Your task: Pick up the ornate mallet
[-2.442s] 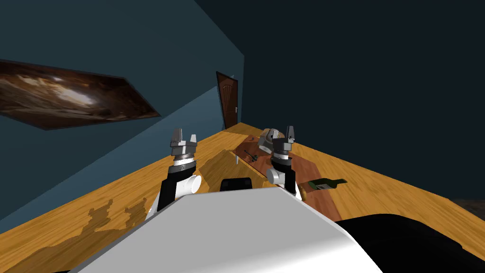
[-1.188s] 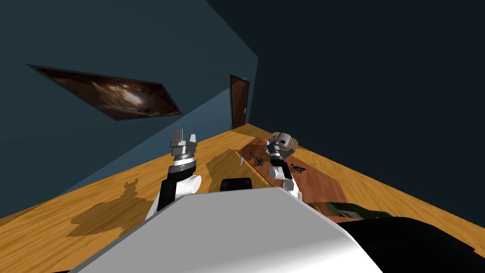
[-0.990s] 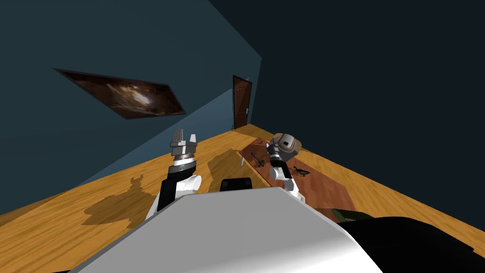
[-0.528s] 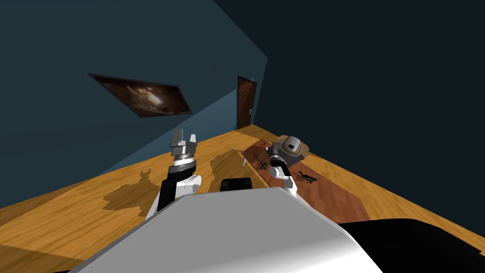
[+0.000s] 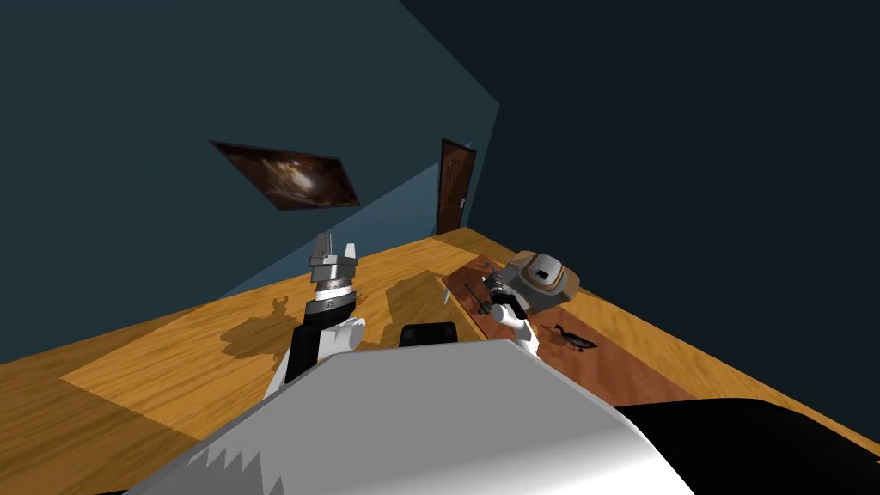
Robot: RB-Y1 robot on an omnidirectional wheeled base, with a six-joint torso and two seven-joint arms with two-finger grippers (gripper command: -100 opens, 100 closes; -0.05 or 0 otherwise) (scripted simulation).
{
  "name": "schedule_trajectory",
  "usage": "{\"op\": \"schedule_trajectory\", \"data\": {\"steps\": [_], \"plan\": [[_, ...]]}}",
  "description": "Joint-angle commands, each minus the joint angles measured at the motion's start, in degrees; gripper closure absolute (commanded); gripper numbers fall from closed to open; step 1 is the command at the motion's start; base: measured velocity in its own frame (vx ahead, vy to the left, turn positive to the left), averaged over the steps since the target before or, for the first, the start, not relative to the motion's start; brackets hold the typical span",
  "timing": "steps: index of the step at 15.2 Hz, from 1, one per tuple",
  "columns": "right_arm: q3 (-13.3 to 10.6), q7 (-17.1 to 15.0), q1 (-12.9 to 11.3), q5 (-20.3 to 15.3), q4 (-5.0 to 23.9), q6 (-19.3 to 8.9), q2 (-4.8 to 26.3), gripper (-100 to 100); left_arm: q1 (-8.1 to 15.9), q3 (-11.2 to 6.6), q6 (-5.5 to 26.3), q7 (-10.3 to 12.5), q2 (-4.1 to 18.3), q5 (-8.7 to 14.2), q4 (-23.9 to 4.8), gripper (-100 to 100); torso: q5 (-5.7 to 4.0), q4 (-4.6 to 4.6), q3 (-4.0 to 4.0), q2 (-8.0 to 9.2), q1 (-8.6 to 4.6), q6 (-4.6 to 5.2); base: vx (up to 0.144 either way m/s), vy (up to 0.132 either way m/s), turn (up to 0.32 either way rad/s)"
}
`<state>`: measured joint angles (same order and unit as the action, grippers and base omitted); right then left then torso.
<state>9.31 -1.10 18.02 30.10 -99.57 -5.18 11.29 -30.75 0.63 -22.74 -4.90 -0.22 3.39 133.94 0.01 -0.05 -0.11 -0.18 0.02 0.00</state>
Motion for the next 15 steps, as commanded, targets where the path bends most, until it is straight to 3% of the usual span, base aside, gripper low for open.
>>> {"op": "schedule_trajectory", "data": {"steps": [1, 3, 6, 8, 10, 11, 12, 15], "plan": [[1.3, -1.34, -0.71, 2.07, 2.86, -2.86, 0.72, -100, 0.0, 0.0, 0.0, 0.0, 0.0, 0.0, 0.0, 0, 0.0, 0.0, 0.0, 0.0, 0.0, 0.0, 0.042, 0.008, 0.187], [1.3, -1.34, -0.71, 2.07, 4.31, -2.86, 0.72, -100, 0.0, 0.0, 0.0, 0.0, 0.0, 0.0, 0.0, 0, -0.01, -0.01, -0.02, -0.03, 0.0, -0.01, 0.044, -0.004, 0.12], [3.29, -3.61, -1.71, 5.11, 9.35, -6.93, 1.48, -100, 0.0, 0.0, 0.0, 0.0, 0.0, 0.0, 0.0, 0, -0.01, -0.01, -0.04, -0.07, 0.02, -0.03, 0.059, 0.003, 0.188], [3.29, -3.61, -1.71, 5.11, 11.43, -7.42, 1.48, -100, 0.0, 0.0, 0.0, 0.0, 0.0, 0.0, 0.0, 0, -0.01, -0.03, -0.07, -0.13, -0.01, -0.03, 0.062, -0.008, 0.158], [4.27, -4.87, -2.16, 6.49, 15.06, -9.64, 1.92, -100, 0.0, 0.0, 0.0, 0.0, 0.0, 0.0, 0.0, 0, 0.0, -0.02, -0.05, -0.09, -0.03, -0.01, 0.055, -0.006, 0.163], [4.27, -4.87, -2.16, 6.49, 15.06, -9.64, 1.92, -100, 0.0, 0.0, 0.0, 0.0, 0.0, 0.0, 0.0, 0, -0.01, -0.02, -0.04, -0.08, -0.01, -0.01, 0.04, -0.007, 0.068], [5.24, -6.2, -2.57, 7.76, 17.0, -11.82, 2.39, -100, 0.0, 0.0, 0.0, 0.0, 0.0, 0.0, 0.0, 0, -0.01, -0.01, -0.03, -0.04, 0.0, 0.0, 0.049, 0.0, 0.189], [6.2, -7.59, -2.94, 8.93, 21.61, -13.93, 2.9, -100, 0.0, 0.0, 0.0, 0.0, 0.0, 0.0, 0.0, 0, -0.01, -0.02, -0.08, -0.16, -0.02, -0.04, 0.081, -0.012, 0.233]]}}
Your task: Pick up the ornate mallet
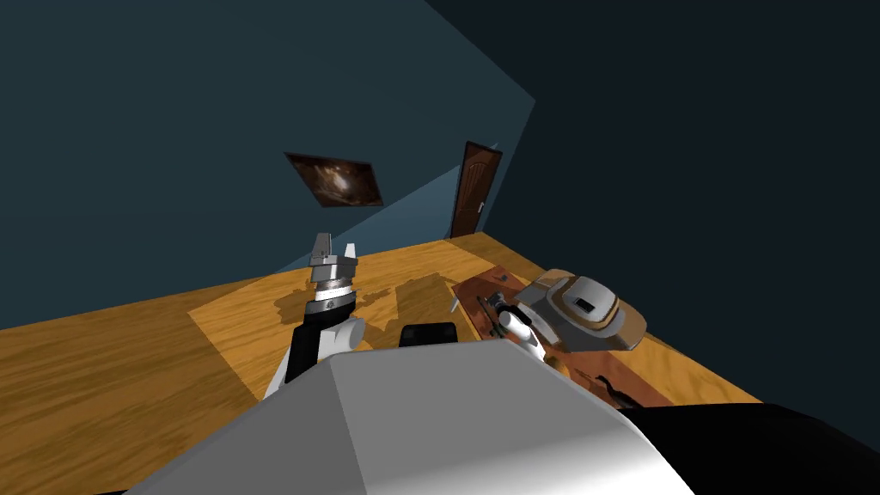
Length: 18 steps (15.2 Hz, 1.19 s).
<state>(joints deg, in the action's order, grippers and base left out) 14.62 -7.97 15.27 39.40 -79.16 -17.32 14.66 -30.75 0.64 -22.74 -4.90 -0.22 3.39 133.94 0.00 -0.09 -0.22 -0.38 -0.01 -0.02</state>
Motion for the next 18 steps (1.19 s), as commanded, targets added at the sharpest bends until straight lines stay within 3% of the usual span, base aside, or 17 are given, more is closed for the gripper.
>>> {"op": "schedule_trajectory", "data": {"steps": [1, 2, 5, 6, 8, 9, 10, 11, 12, 14, 15, 17, 18], "plan": [[0.89, -0.73, -0.19, -0.36, 1.96, -1.78, -0.48, -100, 0.0, 0.0, 0.0, 0.0, 0.0, 0.0, 0.0, 0, 0.0, 0.0, 0.0, 0.0, 0.0, 0.0, 0.06, -0.011, 0.067], [1.83, -2.17, -0.53, 0.71, 4.09, -3.42, 0.07, -100, 0.0, 0.0, 0.0, 0.0, 0.0, 0.0, 0.0, 0, 0.0, 0.0, 0.02, 0.05, 0.02, 0.03, 0.066, -0.013, 0.139], [1.83, -2.17, -0.53, 0.71, 5.6, -3.83, 0.07, -100, 0.0, 0.0, 0.0, 0.0, 0.0, 0.0, 0.0, 0, 0.01, 0.01, 0.05, 0.1, 0.04, 0.03, 0.047, -0.008, 0.088], [2.75, -3.66, -0.82, 1.67, 7.52, -5.79, 0.67, -100, 0.0, 0.0, 0.0, 0.0, 0.0, 0.0, 0.0, 0, 0.02, 0.03, 0.09, 0.18, 0.06, 0.04, 0.037, -0.005, 0.131], [2.75, -3.66, -0.82, 1.67, 9.22, -5.79, 0.67, -100, 0.0, 0.0, 0.0, 0.0, 0.0, 0.0, 0.0, 0, 0.02, 0.04, 0.09, 0.16, 0.06, 0.01, 0.047, -0.007, 0.144], [3.63, -5.18, -1.08, 2.53, 10.89, -7.68, 1.3, -100, 0.0, 0.0, 0.0, 0.0, 0.0, 0.0, 0.0, 0, 0.02, 0.03, 0.09, 0.17, 0.05, 0.02, 0.049, -0.007, 0.184], [3.63, -5.18, -1.08, 2.53, 12.78, -7.68, 1.3, -100, 0.0, 0.0, 0.0, 0.0, 0.0, 0.0, 0.0, 0, 0.01, 0.03, 0.08, 0.15, 0.05, -0.01, 0.066, -0.017, 0.209], [3.63, -5.18, -1.08, 2.53, 12.78, -7.68, 1.3, -100, 0.0, 0.0, 0.0, 0.0, 0.0, 0.0, 0.0, 0, 0.01, 0.02, 0.06, 0.11, 0.03, 0.01, 0.059, -0.018, 0.076], [4.48, -6.72, -1.3, 3.28, 15.21, -9.48, 1.97, -100, 0.0, 0.0, 0.0, 0.0, 0.0, 0.0, 0.0, 0, 0.01, 0.02, 0.06, 0.11, 0.03, 0.03, 0.074, -0.012, 0.167], [4.48, -6.72, -1.3, 3.28, 16.28, -9.48, 1.97, -100, 0.0, 0.0, 0.0, 0.0, 0.0, 0.0, 0.0, 0, 0.01, 0.01, 0.02, 0.04, 0.04, 0.01, 0.067, -0.015, 0.109], [5.29, -8.27, -1.49, 3.95, 18.04, -11.19, 2.65, -100, 0.0, 0.0, 0.0, 0.0, 0.0, 0.0, 0.0, 0, 0.01, 0.01, 0.04, 0.08, 0.05, 0.03, 0.07, -0.013, 0.183], [5.29, -8.27, -1.49, 3.95, 19.69, -11.19, 2.65, -100, 0.0, 0.0, 0.0, 0.0, 0.0, 0.0, 0.0, 0, 0.01, 0.01, 0.02, 0.04, 0.04, 0.01, 0.064, -0.017, 0.117], [6.06, -9.81, -1.65, 4.52, 21.33, -12.81, 3.36, -100, 0.0, 0.0, 0.0, 0.0, 0.0, 0.0, 0.0, 0, 0.01, 0.01, 0.04, 0.09, 0.05, 0.04, 0.052, -0.015, 0.166]]}}
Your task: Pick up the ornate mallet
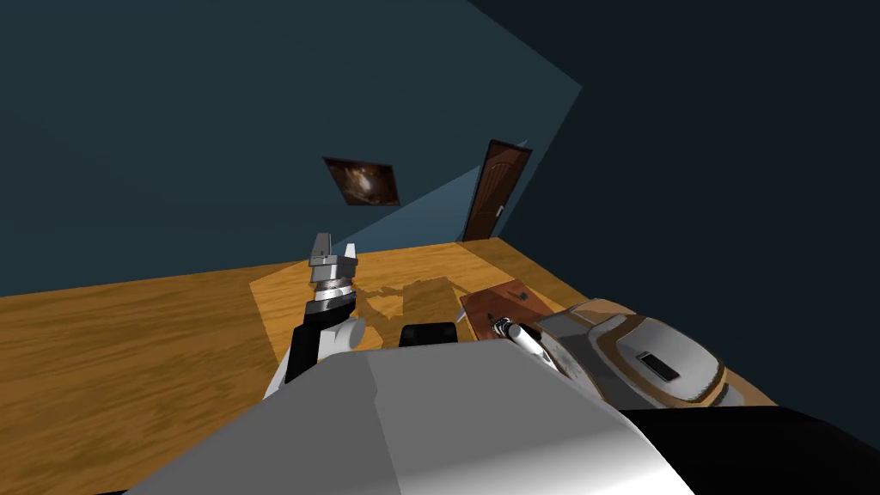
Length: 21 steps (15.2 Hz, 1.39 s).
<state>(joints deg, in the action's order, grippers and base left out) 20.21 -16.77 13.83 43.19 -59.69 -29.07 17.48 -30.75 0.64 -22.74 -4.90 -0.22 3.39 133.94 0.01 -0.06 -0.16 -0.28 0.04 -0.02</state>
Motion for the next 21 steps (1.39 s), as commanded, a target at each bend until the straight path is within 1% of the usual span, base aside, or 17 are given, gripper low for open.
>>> {"op": "schedule_trajectory", "data": {"steps": [1, 2, 3, 4, 5, 6, 7, 8, 10, 11, 12, 13, 14, 16, 18, 19, 21], "plan": [[0.47, -1.01, -0.2, 0.72, 2.86, -1.06, 0.54, -100, 0.0, 0.0, 0.0, 0.0, 0.0, 0.0, 0.0, 0, 0.0, 0.0, 0.0, 0.0, 0.0, 0.0, 0.061, -0.019, 0.186], [0.47, -1.01, -0.2, 0.72, 3.53, -1.06, 0.54, -100, 0.0, 0.0, 0.0, 0.0, 0.0, 0.0, 0.0, 0, 0.0, 0.0, 0.0, -0.01, -0.01, 0.01, 0.05, -0.019, 0.057], [0.47, -1.01, -0.2, 0.72, 3.53, -1.06, 0.54, -100, -0.01, 0.0, 0.0, 0.0, 0.0, 0.0, 0.0, 0, 0.0, 0.0, 0.0, 0.02, 0.0, 0.04, 0.031, -0.01, -0.013], [1.18, -2.53, -0.33, 1.21, 5.7, -2.58, 1.25, -100, -0.01, 0.0, 0.0, 0.0, 0.0, 0.0, 0.0, 0, 0.0, 0.0, 0.03, 0.07, 0.02, 0.05, 0.048, -0.006, 0.128], [1.18, -2.53, -0.33, 1.21, 6.48, -2.58, 1.25, -100, 0.0, 0.0, 0.0, 0.0, 0.0, 0.0, 0.0, 0, 0.01, 0.01, 0.03, 0.05, 0.04, 0.02, 0.061, -0.013, 0.157], [1.85, -4.0, -0.43, 1.62, 8.71, -4.0, 1.96, -100, 0.0, 0.0, 0.0, 0.0, 0.0, 0.0, 0.0, 0, 0.01, 0.0, 0.01, 0.02, 0.02, 0.01, 0.079, -0.012, 0.221], [1.85, -4.0, -0.43, 1.62, 9.74, -4.0, 1.96, -100, 0.0, 0.0, 0.0, 0.0, 0.0, 0.0, 0.0, 0, 0.0, 0.0, -0.02, -0.04, 0.02, -0.01, 0.083, -0.018, 0.181], [2.46, -5.43, -0.51, 1.96, 11.62, -5.31, 2.65, -100, 0.0, 0.0, 0.0, 0.0, 0.0, 0.0, 0.0, 0, 0.0, -0.02, -0.04, -0.07, 0.01, 0.01, 0.093, -0.03, 0.203], [2.46, -5.43, -0.51, 1.96, 12.6, -5.31, 2.65, -100, -0.01, 0.0, 0.0, 0.0, 0.0, 0.0, 0.0, 0, -0.01, -0.03, -0.07, -0.12, -0.04, 0.02, 0.073, -0.032, 0.095], [3.01, -6.78, -0.56, 2.24, 14.58, -6.52, 3.31, -100, -0.01, -0.01, 0.0, 0.0, 0.0, 0.0, 0.0, 0, -0.01, -0.02, -0.04, -0.06, -0.03, 0.04, 0.056, -0.026, 0.083], [3.01, -6.78, -0.56, 2.24, 15.28, -6.52, 3.31, -100, -0.01, 0.0, 0.0, 0.0, 0.0, 0.0, 0.0, 0, 0.0, -0.01, -0.02, -0.03, -0.03, 0.03, 0.061, -0.016, 0.12], [3.01, -6.78, -0.56, 2.24, 15.28, -6.52, 3.31, -100, -0.01, 0.0, 0.0, 0.0, 0.0, 0.0, 0.0, 0, 0.0, -0.01, -0.01, -0.02, 0.01, 0.03, 0.042, -0.007, 0.068], [3.51, -8.06, -0.6, 2.47, 17.23, -7.62, 3.93, -100, -0.01, 0.0, 0.0, 0.0, 0.0, 0.0, 0.0, 0, 0.01, 0.0, 0.01, 0.02, 0.04, 0.03, 0.043, -0.015, 0.127], [3.51, -8.06, -0.6, 2.47, 17.76, -7.62, 3.93, -100, 0.0, 0.0, 0.0, 0.0, 0.0, 0.0, 0.0, 0, 0.01, 0.0, 0.02, 0.04, 0.03, 0.02, 0.043, -0.016, 0.087], [4.34, -10.32, -0.64, 2.79, 21.32, -9.48, 5.03, -100, 0.0, 0.0, 0.0, 0.0, 0.0, 0.0, 0.0, 0, 0.02, 0.01, 0.03, 0.05, 0.05, 0.02, 0.056, -0.02, 0.135], [4.34, -10.32, -0.64, 2.79, 22.05, -9.48, 5.03, -100, 0.0, 0.0, 0.0, 0.0, 0.0, 0.0, 0.0, 0, 0.01, 0.0, 0.0, 0.0, 0.01, 0.01, 0.069, -0.037, 0.143], [4.34, -10.32, -0.64, 2.79, 22.05, -9.48, 5.03, -100, -0.01, -0.01, 0.0, 0.0, 0.0, 0.0, 0.0, 0, 0.0, -0.01, -0.01, -0.01, -0.01, 0.04, 0.049, -0.023, 0.033]]}}
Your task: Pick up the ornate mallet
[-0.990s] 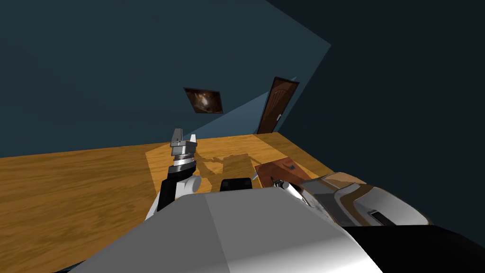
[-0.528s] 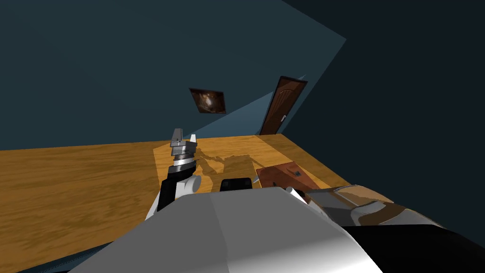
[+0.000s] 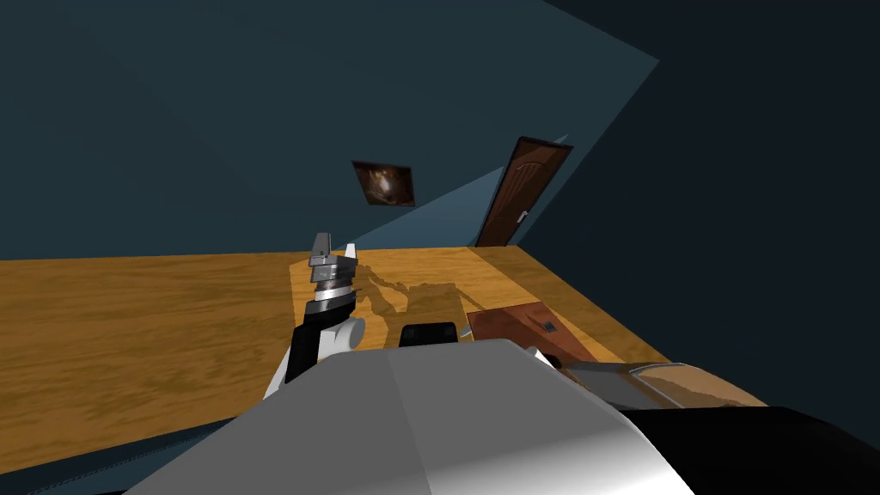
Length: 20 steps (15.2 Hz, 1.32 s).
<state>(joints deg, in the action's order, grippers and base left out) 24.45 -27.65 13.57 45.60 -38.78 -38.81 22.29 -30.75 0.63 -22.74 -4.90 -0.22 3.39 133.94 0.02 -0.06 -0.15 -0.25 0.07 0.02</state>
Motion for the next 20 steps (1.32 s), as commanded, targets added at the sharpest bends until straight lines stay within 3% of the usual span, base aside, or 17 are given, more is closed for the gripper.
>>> {"op": "schedule_trajectory", "data": {"steps": [1, 7, 8, 15, 16, 17, 20], "plan": [[0.44, -0.39, -0.39, 0.48, 2.86, -0.5, 0.67, -100, 0.0, 0.0, 0.0, 0.0, 0.0, 0.0, 0.0, 0, 0.0, 0.0, 0.0, 0.0, 0.0, 0.0, 0.035, -0.011, 0.067], [1.09, -2.4, -0.37, 0.65, 6.57, -2.04, 1.64, -100, 0.0, 0.0, 0.0, 0.0, 0.0, 0.0, 0.0, 0, 0.01, 0.01, 0.01, 0.02, 0.01, 0.0, 0.043, -0.019, 0.08], [0.97, -1.52, -0.43, 0.72, 5.97, -1.45, 1.4, -100, 0.0, 0.0, 0.0, 0.0, 0.0, 0.0, 0.0, 0, 0.01, 0.01, 0.03, 0.04, 0.0, 0.0, 0.021, -0.018, 0.03], [0.2, -1.0, -2.34, -1.88, 9.44, 4.41, -3.43, -100, 0.0, -0.01, 0.0, 0.0, 0.01, 0.0, 0.0, 0, -0.07, 0.03, 0.08, 0.13, -0.26, 0.01, 0.015, -0.081, -0.061], [0.46, -0.37, -3.01, -1.06, 10.56, 3.8, -2.32, -100, 0.0, -0.01, 0.0, 0.0, 0.01, 0.0, 0.0, 0, -0.06, 0.03, 0.07, 0.12, -0.26, 0.01, 0.013, -0.051, -0.013], [0.42, -0.36, -3.06, -1.16, 10.62, 4.07, -2.45, 100, 0.0, 0.0, 0.0, 0.0, 0.0, 0.0, 0.0, 0, -0.04, 0.03, 0.08, 0.14, -0.18, 0.0, 0.005, -0.019, 0.005], [0.42, -0.4, -3.07, -1.12, 10.65, 4.0, -2.55, 100, 0.01, 0.0, 0.0, 0.0, 0.0, 0.0, 0.0, 0, 0.01, 0.04, 0.11, 0.2, -0.05, -0.01, 0.001, -0.003, 0.001]]}}
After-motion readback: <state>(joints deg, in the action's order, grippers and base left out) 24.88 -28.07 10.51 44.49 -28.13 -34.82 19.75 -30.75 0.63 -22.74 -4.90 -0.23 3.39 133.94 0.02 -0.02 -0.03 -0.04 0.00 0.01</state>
